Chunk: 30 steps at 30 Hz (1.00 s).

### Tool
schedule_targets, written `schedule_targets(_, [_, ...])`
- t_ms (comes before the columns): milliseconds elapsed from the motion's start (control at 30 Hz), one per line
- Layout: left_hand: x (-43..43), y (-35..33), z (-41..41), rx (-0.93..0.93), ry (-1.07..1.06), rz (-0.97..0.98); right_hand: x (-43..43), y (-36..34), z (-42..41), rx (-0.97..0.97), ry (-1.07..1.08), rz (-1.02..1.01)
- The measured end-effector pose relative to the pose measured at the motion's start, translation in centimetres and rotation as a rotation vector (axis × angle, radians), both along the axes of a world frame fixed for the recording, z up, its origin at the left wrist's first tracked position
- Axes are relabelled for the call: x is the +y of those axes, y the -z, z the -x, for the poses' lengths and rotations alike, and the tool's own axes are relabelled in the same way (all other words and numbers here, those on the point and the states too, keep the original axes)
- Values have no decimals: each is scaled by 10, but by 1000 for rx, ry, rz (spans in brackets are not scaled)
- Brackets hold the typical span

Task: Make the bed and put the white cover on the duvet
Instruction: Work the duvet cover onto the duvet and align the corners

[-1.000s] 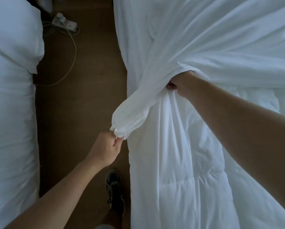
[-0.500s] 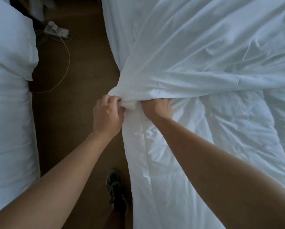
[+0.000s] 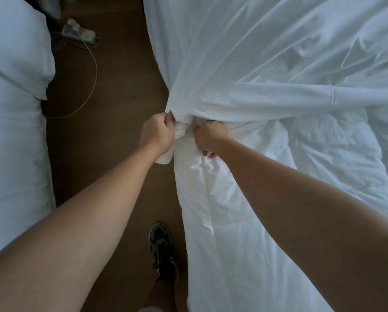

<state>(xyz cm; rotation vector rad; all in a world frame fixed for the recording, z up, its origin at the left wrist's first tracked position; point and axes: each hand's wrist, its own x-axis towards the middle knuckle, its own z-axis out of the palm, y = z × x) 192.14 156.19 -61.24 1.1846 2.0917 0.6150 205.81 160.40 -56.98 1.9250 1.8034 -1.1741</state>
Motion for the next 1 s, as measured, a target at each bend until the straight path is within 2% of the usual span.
schedule_targets(67, [1,0,4,23,52,23,7,5,2,129,37,123])
schedule_targets(167, [-2,7,4,7,122,30,26,-5,-11,578,461,508])
schedule_targets(233, [-6,13,-3,-29,119,25,36,-6,-19,740,603,631])
schedule_targets(400, [-19,17,-8,-116,82,29,31,3,-11,816,812,490])
schedule_targets(500, [-35,22,-5,-209,74,52,33,6,-19,894,994,379])
schedule_targets(567, [-48,26,-14,-283,41,55,35,3,-25,905,1040,333])
schedule_targets(767, [-100,34,-37,-698,-267,24,37,-6,-31,877,1155,246])
schedule_targets(833, [-120,30,-40,-771,-381,8,37,-7,-33,887,1184,243])
schedule_targets(933, [-144,13,-44,-752,-500,-52,35,-8,-33,916,1171,250])
schedule_targets(1000, [-160,2,-41,-549,-423,-124,33,-7,-34,930,1153,252])
